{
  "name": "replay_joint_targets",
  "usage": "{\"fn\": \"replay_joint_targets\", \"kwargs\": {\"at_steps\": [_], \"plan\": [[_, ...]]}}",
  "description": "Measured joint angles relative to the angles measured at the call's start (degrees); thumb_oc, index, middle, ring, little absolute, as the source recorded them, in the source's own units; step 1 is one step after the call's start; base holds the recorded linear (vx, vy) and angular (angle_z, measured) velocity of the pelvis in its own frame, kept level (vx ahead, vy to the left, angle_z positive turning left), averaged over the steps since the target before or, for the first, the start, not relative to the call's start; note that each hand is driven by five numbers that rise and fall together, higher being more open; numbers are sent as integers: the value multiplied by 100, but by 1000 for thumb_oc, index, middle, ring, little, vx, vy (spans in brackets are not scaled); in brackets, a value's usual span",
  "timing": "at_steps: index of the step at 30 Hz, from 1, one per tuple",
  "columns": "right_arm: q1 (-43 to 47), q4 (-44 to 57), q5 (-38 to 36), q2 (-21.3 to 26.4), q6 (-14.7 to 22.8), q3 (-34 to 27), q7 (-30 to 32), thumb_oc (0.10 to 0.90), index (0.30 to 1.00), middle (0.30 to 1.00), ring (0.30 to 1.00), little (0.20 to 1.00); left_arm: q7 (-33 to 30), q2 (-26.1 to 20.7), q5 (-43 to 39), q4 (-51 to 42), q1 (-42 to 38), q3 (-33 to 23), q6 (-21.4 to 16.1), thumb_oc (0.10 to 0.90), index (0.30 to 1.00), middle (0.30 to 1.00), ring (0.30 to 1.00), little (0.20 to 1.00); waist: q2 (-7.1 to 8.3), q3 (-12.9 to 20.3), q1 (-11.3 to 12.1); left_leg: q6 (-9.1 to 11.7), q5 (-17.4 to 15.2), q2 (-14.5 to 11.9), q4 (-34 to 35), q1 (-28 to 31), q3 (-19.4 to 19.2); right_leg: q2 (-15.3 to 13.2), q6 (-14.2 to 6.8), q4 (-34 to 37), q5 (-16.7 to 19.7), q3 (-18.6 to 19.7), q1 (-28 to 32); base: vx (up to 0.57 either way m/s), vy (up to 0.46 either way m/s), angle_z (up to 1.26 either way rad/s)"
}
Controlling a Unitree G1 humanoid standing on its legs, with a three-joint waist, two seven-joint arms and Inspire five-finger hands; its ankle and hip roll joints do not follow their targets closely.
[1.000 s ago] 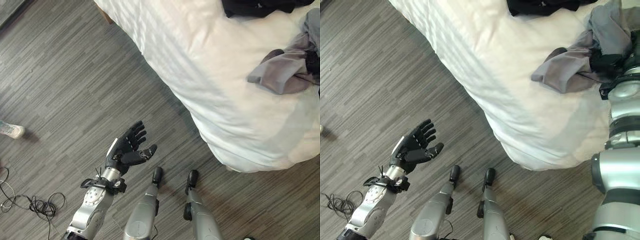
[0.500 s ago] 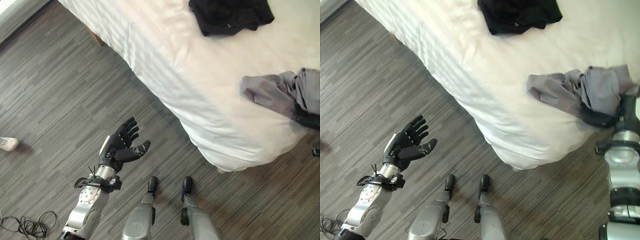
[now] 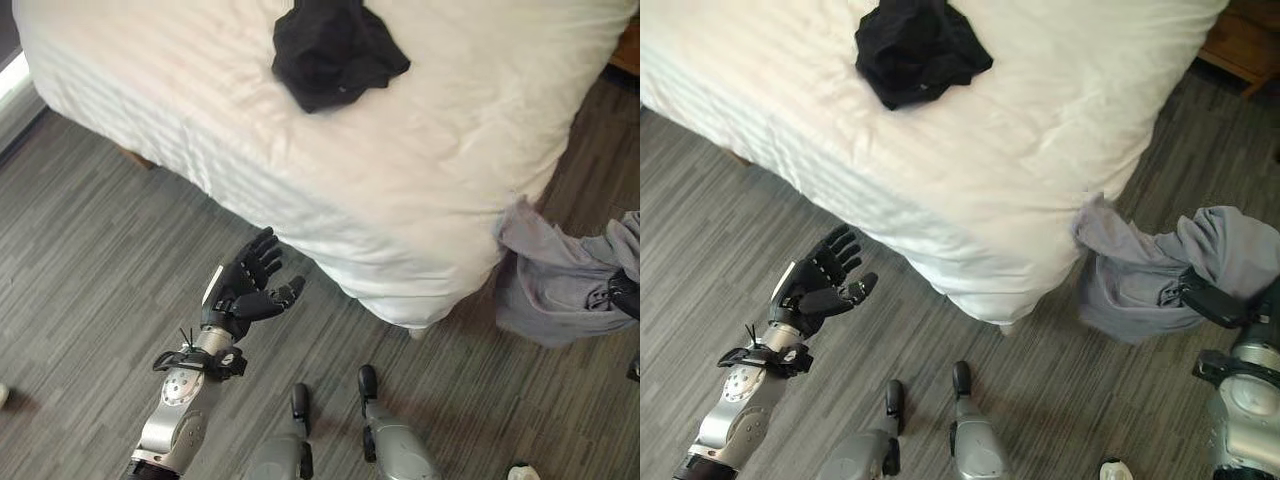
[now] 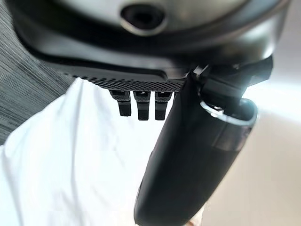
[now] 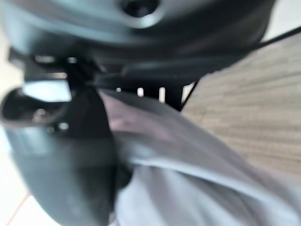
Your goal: Pick up bed clothes into laundry basket.
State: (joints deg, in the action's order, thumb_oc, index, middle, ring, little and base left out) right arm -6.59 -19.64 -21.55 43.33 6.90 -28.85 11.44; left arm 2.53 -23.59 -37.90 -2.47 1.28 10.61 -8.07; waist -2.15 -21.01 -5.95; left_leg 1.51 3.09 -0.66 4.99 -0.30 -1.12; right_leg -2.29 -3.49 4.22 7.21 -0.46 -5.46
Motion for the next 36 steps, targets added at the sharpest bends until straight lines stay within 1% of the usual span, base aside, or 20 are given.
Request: {"fn": "replay_joint_targets", "kwargs": {"at_steps": [2,3,5,6,7,8,10,12,13,15,20,21,25,26,29,32,33,34,35,36], "plan": [[-195,87,-3,-144,12,-299,12,400,300,300,300,300,81,28,28,-3,-24,9,25,800,900,900,900,900,14,122,-120,-12,-8,7,-3,11,-7,3,-19,-1,18,21,1,-79,146,-3],[-276,307,-16,-433,34,-560,29,400,300,300,300,300,78,70,49,-2,-32,3,28,800,900,900,900,900,28,154,-121,-22,-12,9,0,23,-36,8,-26,-6,20,66,-1,-52,58,-18],[-283,521,-77,-783,141,-574,80,400,300,300,300,300,72,63,99,23,-22,-5,72,800,900,900,900,900,102,188,-127,-50,-47,9,1,82,-210,17,-56,-9,14,218,-17,-94,97,-39],[-315,564,-140,-938,158,-531,75,400,300,300,300,300,64,91,102,40,-34,19,91,800,900,900,900,900,149,214,-221,-43,-52,38,0,99,-299,14,-76,-19,58,283,-45,-67,132,-41],[-301,694,-259,-1298,207,-488,66,400,300,300,300,300,64,125,135,55,-33,13,91,800,900,900,900,900,210,245,-256,-58,-64,38,1,113,-355,13,-115,-22,35,360,-57,-31,108,-47],[-314,701,-383,-1493,217,-330,59,400,300,300,300,300,64,150,210,89,-39,18,91,800,900,900,900,900,285,299,-272,-64,-96,50,2,125,-495,15,-135,-24,37,462,-106,-77,92,-52],[-423,703,-526,-1871,225,-83,5,400,300,300,300,300,58,227,208,183,-81,16,93,800,900,900,900,900,387,353,-350,-73,-101,75,2,144,-619,5,-193,-16,87,575,-138,-64,86,-37],[-517,705,-759,-2204,224,161,-20,400,300,300,300,300,51,308,209,216,-112,8,94,800,900,900,900,900,447,379,-456,-82,-100,83,3,161,-644,-9,-207,-18,97,590,-133,-17,57,-14],[-602,705,-904,-2423,223,292,-59,400,300,300,300,300,55,354,210,240,-150,25,95,800,900,900,900,900,467,389,-449,-92,-108,83,3,194,-706,-16,-213,-19,101,603,-125,-8,44,-21],[-701,705,-1043,-2660,219,529,-128,400,300,300,300,300,43,449,209,240,-155,-5,94,800,900,900,900,900,468,396,-441,-100,-122,92,6,244,-774,-30,-246,-11,130,611,-106,-38,24,-19],[-664,717,-1094,-2703,208,871,-181,400,300,300,300,300,15,581,211,252,-149,-4,95,800,900,900,900,900,466,397,-383,-98,-120,89,7,365,-726,-37,-249,-11,137,565,39,-3,4,5],[-536,772,-1094,-2681,208,820,-266,400,300,300,300,300,13,556,211,254,273,-11,96,800,900,900,900,900,356,499,-33,-112,-130,136,9,470,-572,-106,-291,-16,100,491,200,6,-20,7],[-315,743,-1505,-2619,14,1301,-364,400,300,300,300,300,206,414,423,368,235,-235,344,800,900,900,900,900,343,552,24,-125,-111,79,1,534,-548,-144,-235,-26,78,69,266,24,-52,5],[-293,751,-1505,-2553,-27,1496,-452,400,300,300,300,300,201,410,423,431,236,-271,354,800,900,900,900,900,310,587,57,-118,-111,67,1,549,-500,-131,-225,-25,73,9,297,18,-35,23],[-169,763,-1501,-2532,-85,1713,-656,400,300,300,300,300,186,356,471,440,220,-291,378,800,900,900,900,900,178,669,212,-80,-97,14,1,569,-421,-93,-183,-2,46,-105,375,36,-69,21],[-89,760,-1501,-2509,-148,1723,-786,400,300,300,300,300,186,351,457,441,183,-292,409,800,900,900,900,900,112,707,222,-8,-136,-30,-52,636,-271,-66,-100,-27,-49,-257,518,46,-164,23],[-91,754,-1503,-2491,-158,1723,-811,400,300,300,300,300,188,347,428,459,136,-289,411,800,900,900,900,900,134,703,235,58,-187,-52,-199,597,-256,-44,-83,-79,-93,-282,543,-67,-190,24],[-98,734,-1504,-2475,-164,1722,-840,400,300,300,300,300,189,318,415,548,27,-267,412,800,900,900,900,900,190,687,245,107,-311,-59,-544,475,-232,-55,35,-238,-206,-323,499,-34,-112,17],[-64,692,-1521,-2480,-192,1725,-855,400,300,300,300,300,187,241,385,704,-155,-257,435,800,900,900,900,900,348,623,257,239,-416,-22,-1157,218,-153,-152,145,-562,-461,-373,371,31,7,9],[-52,687,-1538,-2478,-206,1726,-852,400,300,300,300,300,176,174,307,848,-304,-240,449,800,900,900,900,900,550,528,299,267,-390,87,-1902,-20,-59,-257,163,-688,-543,-272,413,131,103,-26]]}}
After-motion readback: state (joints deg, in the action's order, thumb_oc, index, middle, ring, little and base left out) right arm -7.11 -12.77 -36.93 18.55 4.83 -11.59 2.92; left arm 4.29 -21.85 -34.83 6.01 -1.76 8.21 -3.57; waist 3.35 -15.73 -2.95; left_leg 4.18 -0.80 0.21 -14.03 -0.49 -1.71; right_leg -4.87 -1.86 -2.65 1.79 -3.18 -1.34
